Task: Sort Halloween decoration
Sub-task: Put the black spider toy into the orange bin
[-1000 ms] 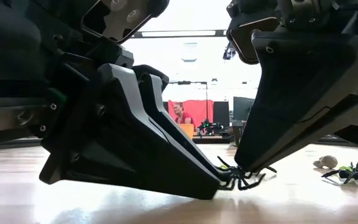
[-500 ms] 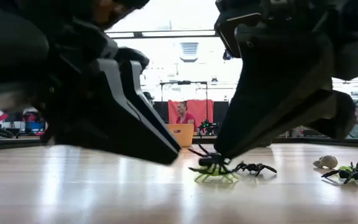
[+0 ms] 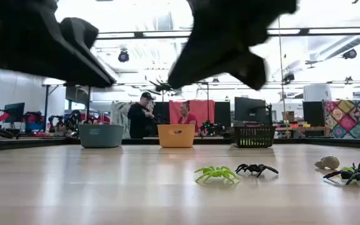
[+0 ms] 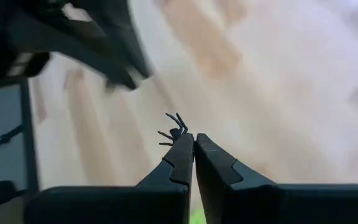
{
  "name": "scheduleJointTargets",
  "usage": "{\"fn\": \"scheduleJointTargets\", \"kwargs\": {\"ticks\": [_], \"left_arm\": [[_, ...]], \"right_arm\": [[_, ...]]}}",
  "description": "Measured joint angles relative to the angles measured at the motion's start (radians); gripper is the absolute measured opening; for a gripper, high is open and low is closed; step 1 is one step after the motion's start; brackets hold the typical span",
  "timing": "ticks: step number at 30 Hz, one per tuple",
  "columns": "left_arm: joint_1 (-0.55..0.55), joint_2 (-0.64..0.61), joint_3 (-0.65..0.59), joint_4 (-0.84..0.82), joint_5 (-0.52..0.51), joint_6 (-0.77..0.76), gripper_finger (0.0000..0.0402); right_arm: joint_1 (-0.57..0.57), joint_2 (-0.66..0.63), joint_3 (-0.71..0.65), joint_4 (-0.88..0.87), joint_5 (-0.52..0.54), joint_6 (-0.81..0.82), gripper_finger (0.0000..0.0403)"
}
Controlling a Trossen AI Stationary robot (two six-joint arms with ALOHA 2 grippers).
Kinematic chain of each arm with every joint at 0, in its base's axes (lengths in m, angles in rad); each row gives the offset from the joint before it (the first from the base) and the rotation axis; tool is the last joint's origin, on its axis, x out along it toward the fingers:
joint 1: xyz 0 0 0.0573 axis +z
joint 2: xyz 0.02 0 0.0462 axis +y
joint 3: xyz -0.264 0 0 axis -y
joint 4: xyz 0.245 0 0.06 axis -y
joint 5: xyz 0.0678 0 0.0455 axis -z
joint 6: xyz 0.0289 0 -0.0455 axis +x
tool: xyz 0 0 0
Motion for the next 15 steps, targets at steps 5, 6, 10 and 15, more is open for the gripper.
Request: {"fn": "scheduleJointTargets", "kwargs": {"ticks": [5, 6, 10, 15], "left_arm": [[0.0, -0.19, -0.136, 0.067, -0.024, 0.015, 0.0037], [0.0, -0.225, -0.158, 0.082, -0.031, 0.023, 0.0037], [0.003, -0.36, -0.232, 0.122, -0.047, 0.08, 0.0037], [0.009, -0.495, -0.3, 0.151, -0.094, 0.137, 0.0037]], "right_arm": [[-0.128, -0.052, 0.0, 0.007, -0.061, -0.225, 0.0008], [-0.158, -0.062, 0.0, 0.011, -0.079, -0.279, 0.0008], [-0.293, -0.111, 0.001, 0.037, -0.132, -0.5, 0.0008], [-0.477, -0.148, 0.002, 0.094, -0.16, -0.773, 0.0008]]}}
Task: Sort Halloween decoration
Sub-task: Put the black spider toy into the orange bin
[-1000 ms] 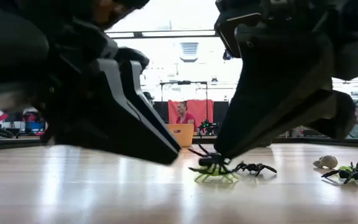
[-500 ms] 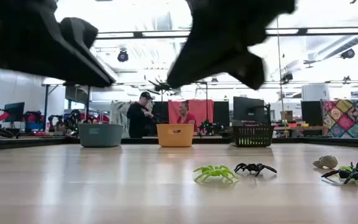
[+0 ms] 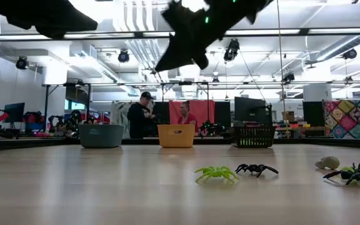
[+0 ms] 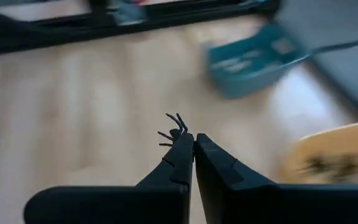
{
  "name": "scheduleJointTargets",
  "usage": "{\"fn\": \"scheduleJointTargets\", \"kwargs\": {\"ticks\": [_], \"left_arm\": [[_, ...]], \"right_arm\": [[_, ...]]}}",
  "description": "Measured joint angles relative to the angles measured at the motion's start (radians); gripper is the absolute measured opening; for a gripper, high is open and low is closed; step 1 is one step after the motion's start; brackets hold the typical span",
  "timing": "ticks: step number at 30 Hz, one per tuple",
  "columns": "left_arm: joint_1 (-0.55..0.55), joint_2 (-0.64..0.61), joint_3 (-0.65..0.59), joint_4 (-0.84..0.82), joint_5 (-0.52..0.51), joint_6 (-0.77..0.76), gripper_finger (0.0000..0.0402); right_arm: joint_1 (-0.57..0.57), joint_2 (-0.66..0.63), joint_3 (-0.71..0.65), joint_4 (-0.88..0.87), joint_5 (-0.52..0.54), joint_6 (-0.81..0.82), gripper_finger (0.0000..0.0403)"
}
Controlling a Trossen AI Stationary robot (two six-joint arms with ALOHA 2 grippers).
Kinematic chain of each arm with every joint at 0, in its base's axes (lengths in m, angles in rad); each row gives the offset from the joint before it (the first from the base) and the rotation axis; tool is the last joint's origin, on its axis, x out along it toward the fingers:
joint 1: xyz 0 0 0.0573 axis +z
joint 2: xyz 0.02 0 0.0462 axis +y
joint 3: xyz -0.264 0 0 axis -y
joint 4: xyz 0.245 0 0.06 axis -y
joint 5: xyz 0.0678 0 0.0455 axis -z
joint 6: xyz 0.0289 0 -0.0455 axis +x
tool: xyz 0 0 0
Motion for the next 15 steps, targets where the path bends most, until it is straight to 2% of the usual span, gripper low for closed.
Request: {"fn": "scheduleJointTargets", "kwargs": {"ticks": [4, 9, 15], "left_arm": [[0.008, -0.065, -0.033, -0.003, -0.045, 0.002, 0.0037], [0.01, -0.096, -0.056, 0.01, -0.106, -0.018, 0.0037], [0.01, -0.088, -0.054, 0.009, -0.139, -0.051, 0.0037]], "right_arm": [[-0.154, 0.013, 0.0, 0.019, 0.008, -0.118, 0.0008], [-0.332, 0.078, -0.004, 0.035, 0.01, -0.071, 0.0009], [-0.394, 0.135, -0.005, 0.043, -0.058, 0.002, 0.0009]]}}
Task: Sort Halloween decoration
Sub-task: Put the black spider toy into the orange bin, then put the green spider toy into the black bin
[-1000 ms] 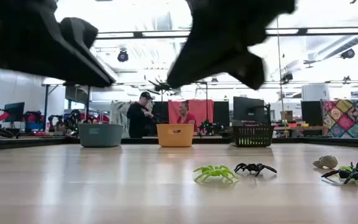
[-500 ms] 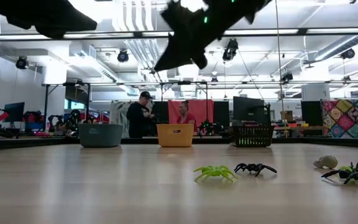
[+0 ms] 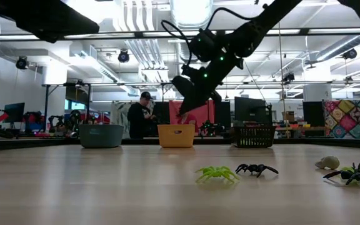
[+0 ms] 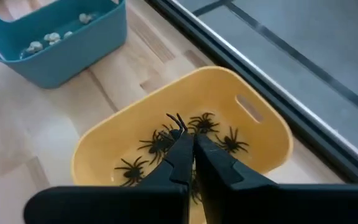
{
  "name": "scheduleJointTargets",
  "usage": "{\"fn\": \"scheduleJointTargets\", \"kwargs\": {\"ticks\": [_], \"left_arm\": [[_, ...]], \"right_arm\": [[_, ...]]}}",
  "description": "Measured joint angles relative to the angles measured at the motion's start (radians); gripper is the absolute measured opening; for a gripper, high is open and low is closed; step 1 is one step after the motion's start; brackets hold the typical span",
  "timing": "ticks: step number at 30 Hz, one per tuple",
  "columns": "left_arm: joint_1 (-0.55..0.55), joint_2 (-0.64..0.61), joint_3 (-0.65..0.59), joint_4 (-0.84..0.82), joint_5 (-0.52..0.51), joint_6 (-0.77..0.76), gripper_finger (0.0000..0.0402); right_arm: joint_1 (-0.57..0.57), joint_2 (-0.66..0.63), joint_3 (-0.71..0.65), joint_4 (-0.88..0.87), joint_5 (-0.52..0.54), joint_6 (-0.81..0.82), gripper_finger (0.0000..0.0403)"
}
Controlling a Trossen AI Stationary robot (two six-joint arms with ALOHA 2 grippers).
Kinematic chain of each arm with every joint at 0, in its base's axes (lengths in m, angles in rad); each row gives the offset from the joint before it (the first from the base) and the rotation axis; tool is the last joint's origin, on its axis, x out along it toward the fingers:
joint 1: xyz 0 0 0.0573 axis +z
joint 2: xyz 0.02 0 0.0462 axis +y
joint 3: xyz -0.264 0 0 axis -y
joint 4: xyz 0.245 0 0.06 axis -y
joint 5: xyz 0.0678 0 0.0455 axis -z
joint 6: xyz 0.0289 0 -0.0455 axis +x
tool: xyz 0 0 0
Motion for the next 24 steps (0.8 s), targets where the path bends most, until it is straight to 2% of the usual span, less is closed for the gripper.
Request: {"fn": "scheduleJointTargets", "kwargs": {"ticks": [7, 17, 19, 22, 24], "left_arm": [[0.0, 0.048, 0.023, 0.002, -0.002, -0.014, 0.0037], [-0.005, 0.117, 0.031, -0.004, 0.005, -0.17, 0.0037], [-0.008, 0.117, 0.031, -0.007, 0.053, -0.21, 0.0037], [-0.008, 0.111, 0.031, -0.009, 0.182, -0.272, 0.0037], [-0.009, 0.109, 0.041, -0.032, 0.242, -0.321, 0.0037]], "right_arm": [[0.015, 0.006, 0.005, 0.014, -0.006, 0.014, 0.0021], [0.032, -0.01, 0.004, -0.014, -0.009, 0.1, 0.0093], [0.041, -0.032, 0.006, -0.033, -0.038, 0.126, 0.01], [0.074, -0.068, 0.005, -0.048, -0.11, 0.133, 0.0102], [0.114, -0.091, 0.001, -0.048, -0.119, 0.125, 0.01]]}}
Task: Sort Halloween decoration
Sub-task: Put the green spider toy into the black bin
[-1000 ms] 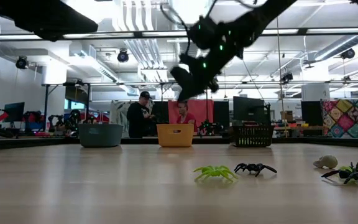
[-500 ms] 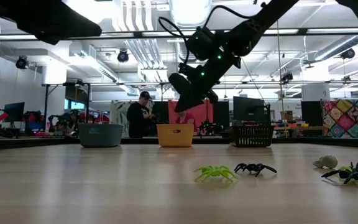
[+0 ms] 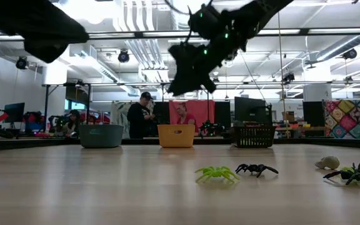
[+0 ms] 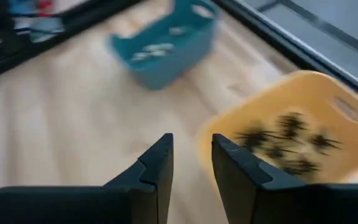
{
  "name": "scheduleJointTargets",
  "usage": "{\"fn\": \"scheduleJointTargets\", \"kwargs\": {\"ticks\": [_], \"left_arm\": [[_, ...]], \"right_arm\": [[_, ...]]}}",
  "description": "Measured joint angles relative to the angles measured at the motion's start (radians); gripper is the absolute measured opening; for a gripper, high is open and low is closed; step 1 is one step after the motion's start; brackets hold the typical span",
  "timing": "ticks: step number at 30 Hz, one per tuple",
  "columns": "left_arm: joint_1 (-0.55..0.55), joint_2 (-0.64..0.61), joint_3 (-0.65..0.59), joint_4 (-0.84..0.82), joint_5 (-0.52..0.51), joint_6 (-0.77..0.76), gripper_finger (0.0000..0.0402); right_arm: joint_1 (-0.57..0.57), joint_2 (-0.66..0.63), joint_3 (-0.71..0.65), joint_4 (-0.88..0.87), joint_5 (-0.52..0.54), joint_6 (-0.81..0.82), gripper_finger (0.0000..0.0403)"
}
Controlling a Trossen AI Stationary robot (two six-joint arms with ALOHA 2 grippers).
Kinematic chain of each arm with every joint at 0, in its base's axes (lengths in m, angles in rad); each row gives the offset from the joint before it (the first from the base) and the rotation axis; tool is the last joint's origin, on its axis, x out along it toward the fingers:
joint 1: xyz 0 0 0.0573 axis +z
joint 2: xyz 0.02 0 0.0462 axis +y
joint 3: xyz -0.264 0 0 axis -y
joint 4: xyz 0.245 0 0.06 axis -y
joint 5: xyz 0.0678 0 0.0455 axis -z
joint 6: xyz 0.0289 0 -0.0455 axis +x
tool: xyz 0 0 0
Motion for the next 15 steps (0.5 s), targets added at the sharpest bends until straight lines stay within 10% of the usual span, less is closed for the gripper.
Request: {"fn": "scheduleJointTargets", "kwargs": {"ticks": [15], "left_arm": [[-0.086, 0.196, 0.3, -0.654, 0.245, -0.384, 0.0037]], "right_arm": [[0.373, -0.037, -0.001, 0.002, 0.081, -0.086, 0.0091]]}}
